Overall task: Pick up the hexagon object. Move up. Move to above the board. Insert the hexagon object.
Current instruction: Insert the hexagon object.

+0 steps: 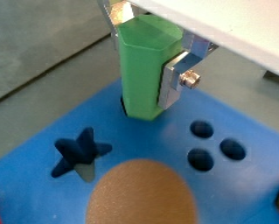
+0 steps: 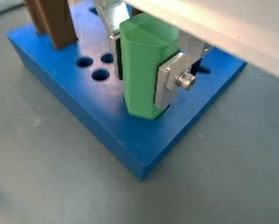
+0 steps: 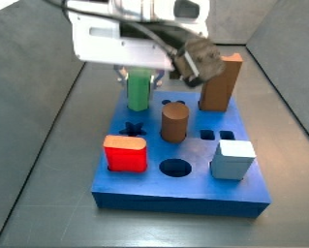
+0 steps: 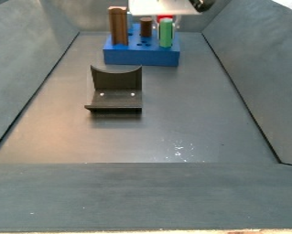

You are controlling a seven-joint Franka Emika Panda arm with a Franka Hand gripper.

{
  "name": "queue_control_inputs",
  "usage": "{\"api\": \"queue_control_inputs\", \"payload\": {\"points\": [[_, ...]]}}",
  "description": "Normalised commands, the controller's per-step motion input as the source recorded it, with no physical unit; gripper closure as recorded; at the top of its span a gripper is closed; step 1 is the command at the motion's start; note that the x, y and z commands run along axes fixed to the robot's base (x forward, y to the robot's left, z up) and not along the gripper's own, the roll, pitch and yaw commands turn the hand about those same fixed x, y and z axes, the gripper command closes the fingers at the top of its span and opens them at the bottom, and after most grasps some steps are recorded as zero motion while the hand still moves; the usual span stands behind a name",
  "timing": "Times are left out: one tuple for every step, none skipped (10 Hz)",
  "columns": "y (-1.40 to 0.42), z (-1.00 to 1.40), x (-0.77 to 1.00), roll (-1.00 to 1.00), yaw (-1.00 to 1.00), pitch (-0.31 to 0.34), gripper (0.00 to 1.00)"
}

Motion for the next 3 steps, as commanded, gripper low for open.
{"api": "queue_control_inputs", "payload": {"points": [[0.0,-0.44,0.0,0.0,-0.04,-0.033,1.0],[0.02,0.0,0.0,-0.03,0.0,0.0,1.0],[0.0,0.0,0.0,0.0,0.0,0.0,1.0]]}}
